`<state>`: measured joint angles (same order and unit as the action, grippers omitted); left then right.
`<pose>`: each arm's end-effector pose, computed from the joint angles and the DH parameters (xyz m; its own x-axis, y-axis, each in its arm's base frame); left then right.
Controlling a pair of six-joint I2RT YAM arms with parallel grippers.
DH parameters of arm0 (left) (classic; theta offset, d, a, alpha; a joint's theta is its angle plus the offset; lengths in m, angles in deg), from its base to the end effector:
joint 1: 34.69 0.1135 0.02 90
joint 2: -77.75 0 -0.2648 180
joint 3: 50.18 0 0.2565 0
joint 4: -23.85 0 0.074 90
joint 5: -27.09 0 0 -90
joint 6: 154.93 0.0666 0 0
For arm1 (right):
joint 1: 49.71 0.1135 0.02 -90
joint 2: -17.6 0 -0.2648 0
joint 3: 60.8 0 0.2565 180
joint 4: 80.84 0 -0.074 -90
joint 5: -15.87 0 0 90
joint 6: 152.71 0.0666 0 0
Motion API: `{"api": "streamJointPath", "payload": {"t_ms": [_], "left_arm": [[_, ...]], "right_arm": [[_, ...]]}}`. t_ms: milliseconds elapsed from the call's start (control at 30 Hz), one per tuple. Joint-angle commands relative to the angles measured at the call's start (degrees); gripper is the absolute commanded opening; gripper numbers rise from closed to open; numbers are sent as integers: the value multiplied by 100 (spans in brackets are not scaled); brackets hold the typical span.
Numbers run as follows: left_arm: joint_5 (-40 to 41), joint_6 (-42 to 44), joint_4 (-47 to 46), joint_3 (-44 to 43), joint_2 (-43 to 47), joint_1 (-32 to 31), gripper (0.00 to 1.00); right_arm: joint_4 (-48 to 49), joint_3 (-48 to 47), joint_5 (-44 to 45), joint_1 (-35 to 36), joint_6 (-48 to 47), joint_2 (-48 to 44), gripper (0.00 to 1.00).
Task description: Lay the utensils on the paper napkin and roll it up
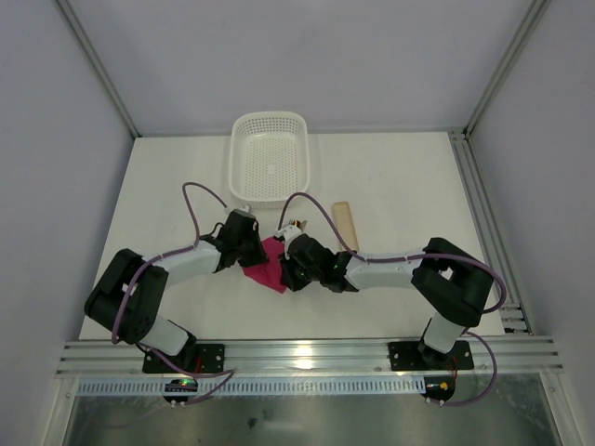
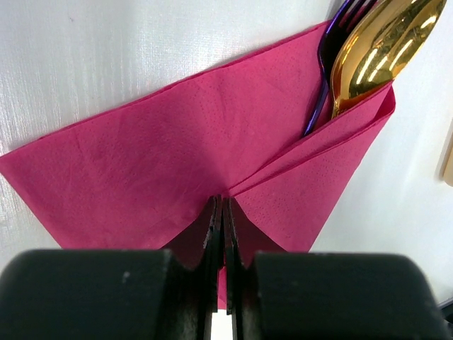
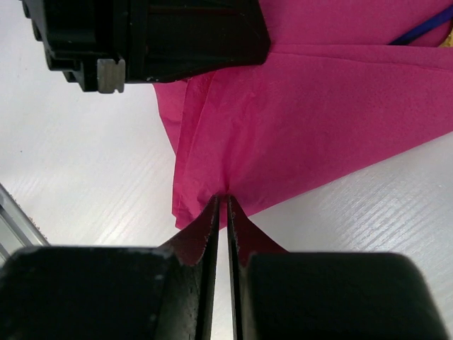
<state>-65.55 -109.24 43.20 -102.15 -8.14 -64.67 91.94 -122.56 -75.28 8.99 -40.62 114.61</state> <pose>0.2565 -0.1515 0.1219 -0.8621 -0.3082 -0.4022 -0.1107 0.8891 -0.4442 0.1887 0.3130 0.1334 -0.6492 -0.3440 -0.6784 -0.6668 0.6865 0.2900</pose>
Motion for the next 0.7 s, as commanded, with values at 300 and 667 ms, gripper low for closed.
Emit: {"api": "streamJointPath", "payload": {"t_ms": [300, 667], "left_arm": [[175, -147, 252, 284, 160, -8, 6], [228, -578, 604, 495, 450, -26, 7]], "right_arm": [[-331, -248, 404, -209, 278, -323, 14], [-1166, -1373, 581, -271, 270, 116, 14]]}}
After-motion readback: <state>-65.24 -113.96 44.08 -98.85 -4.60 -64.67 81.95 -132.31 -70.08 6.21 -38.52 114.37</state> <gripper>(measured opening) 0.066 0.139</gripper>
